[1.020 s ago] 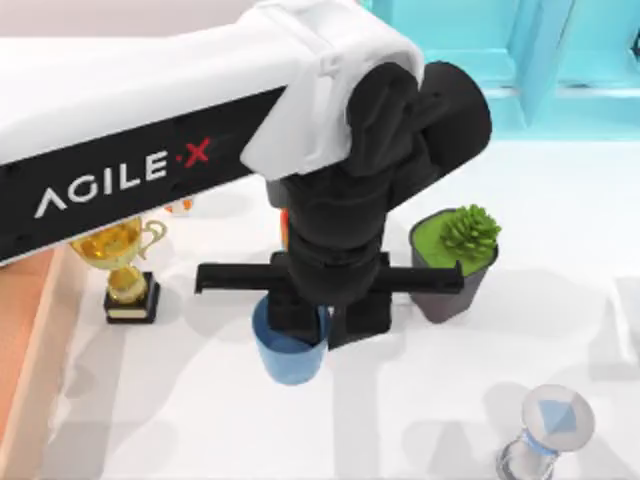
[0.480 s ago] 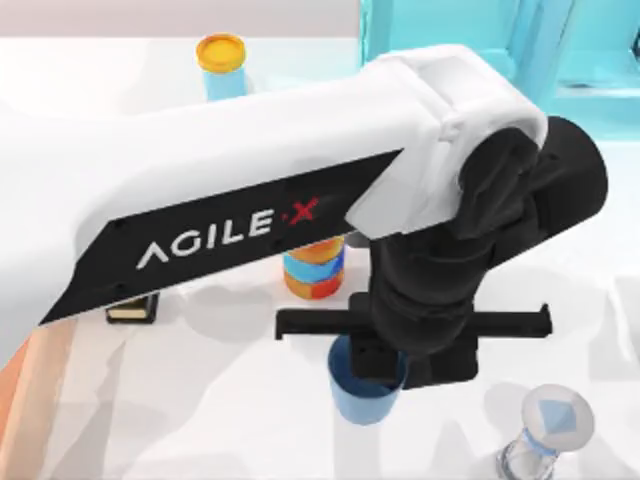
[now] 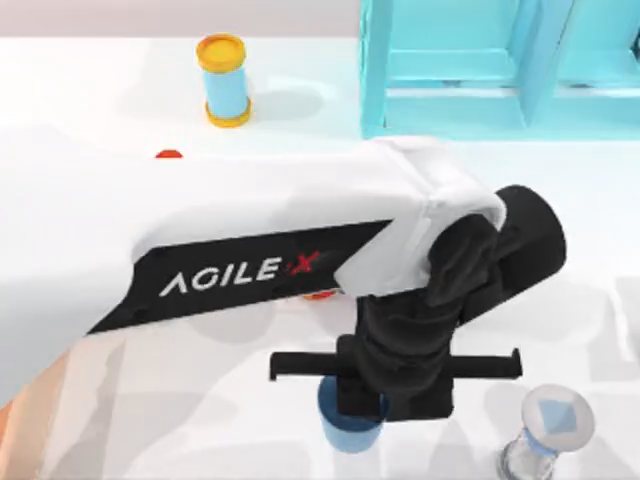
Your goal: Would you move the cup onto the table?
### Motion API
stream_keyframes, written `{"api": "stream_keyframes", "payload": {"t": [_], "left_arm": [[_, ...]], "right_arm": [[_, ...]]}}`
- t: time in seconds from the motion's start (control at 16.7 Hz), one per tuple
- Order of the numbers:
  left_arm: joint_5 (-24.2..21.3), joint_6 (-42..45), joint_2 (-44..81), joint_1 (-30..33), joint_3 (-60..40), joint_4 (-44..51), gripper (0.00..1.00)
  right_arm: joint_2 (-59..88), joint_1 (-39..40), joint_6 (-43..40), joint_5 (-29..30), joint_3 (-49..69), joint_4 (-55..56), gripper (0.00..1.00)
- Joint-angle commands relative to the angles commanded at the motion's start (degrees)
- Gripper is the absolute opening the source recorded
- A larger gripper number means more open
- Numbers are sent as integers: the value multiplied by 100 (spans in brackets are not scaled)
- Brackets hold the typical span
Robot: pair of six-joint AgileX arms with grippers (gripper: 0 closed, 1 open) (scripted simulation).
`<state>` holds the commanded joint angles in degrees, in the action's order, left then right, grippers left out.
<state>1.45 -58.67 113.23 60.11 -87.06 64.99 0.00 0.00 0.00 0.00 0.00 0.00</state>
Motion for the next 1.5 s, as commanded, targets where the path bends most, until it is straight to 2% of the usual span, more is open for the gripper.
{"api": "stream_keyframes", "payload": {"t": [0.36,1.14,1.5], "left_arm": [[0,8,9,-5,193,-194,0],[0,8,9,-5,193,-194,98],[0,8,9,-5,193,-194,100]], "right_arm": [[0,0,0,0,0,0,100],[0,0,0,0,0,0,100],[0,0,0,0,0,0,100]]}}
